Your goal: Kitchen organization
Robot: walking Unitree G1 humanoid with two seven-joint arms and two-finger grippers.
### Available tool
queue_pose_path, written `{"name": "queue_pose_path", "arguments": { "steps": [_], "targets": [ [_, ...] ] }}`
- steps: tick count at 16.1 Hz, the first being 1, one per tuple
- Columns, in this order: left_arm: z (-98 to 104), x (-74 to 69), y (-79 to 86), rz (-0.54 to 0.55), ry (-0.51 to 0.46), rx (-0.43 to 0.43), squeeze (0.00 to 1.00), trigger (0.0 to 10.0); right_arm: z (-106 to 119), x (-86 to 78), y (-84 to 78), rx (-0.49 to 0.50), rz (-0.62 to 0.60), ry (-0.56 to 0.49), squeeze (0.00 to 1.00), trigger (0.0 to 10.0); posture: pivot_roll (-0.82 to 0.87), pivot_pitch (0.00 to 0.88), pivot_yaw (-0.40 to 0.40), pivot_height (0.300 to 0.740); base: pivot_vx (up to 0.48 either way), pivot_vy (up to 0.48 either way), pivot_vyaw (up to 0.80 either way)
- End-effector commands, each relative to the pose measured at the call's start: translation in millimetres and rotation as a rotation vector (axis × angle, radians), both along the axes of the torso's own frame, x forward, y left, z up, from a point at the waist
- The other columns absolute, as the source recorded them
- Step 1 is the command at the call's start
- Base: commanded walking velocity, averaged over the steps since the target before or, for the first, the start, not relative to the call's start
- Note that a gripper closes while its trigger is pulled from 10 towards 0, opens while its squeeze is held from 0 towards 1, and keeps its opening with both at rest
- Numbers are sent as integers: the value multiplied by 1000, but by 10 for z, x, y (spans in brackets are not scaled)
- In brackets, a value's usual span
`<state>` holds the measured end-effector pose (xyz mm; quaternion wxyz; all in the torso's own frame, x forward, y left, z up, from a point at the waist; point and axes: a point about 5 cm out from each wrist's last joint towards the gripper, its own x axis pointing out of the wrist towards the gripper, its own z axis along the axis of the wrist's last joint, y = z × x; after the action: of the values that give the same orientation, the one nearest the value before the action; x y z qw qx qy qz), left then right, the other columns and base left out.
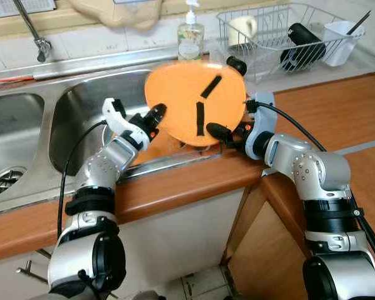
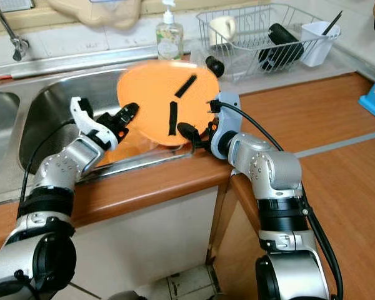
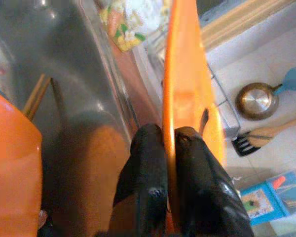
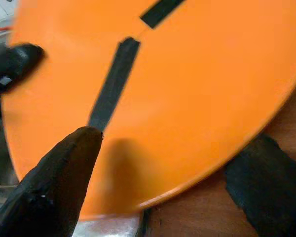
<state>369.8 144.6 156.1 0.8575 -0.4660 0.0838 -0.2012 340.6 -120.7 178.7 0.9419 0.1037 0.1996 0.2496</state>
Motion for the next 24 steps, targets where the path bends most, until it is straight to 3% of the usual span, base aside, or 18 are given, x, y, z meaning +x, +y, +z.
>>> {"name": "queue_pose_path", "arguments": {
  "steps": [1, 9, 10, 12, 14, 21, 24],
  "targets": [
    [45, -12, 26, 7, -10, 7, 0, 0, 66, 8, 37, 0, 14, -42, 0, 10000, -23, 0, 80, 740, 0, 0, 0],
    [222, -83, 111, 44, -53, -15, 0, 0, 189, 29, 20, -2, -8, -105, 0, 10000, -22, 0, 82, 740, 0, 0, 0],
    [466, -123, 396, 143, -117, -22, 0, 0, 337, -10, 31, -2, 16, -173, 0, 10000, -18, 0, 81, 740, 0, 0, 0],
    [539, -150, 540, 193, -129, -12, 0, 0, 377, -33, 45, -12, 36, -197, 0, 10000, -11, 0, 76, 740, 0, 0, 0],
    [600, -183, 793, 281, -130, 14, 0, 0, 406, -89, 107, -56, 112, -234, 0, 10000, -5, 0, 73, 740, 0, 0, 0],
    [449, -225, 1018, 433, 7, 159, 0, 0, 385, -221, 156, -147, 208, -266, 0, 10000, -14, 0, 79, 740, 0, 0, 0],
    [313, -167, 1012, 455, 102, 225, 0, 0, 326, -325, 205, -215, 301, -271, 0, 10000, -21, 0, 87, 740, 0, 0, 0]
  ]
}}
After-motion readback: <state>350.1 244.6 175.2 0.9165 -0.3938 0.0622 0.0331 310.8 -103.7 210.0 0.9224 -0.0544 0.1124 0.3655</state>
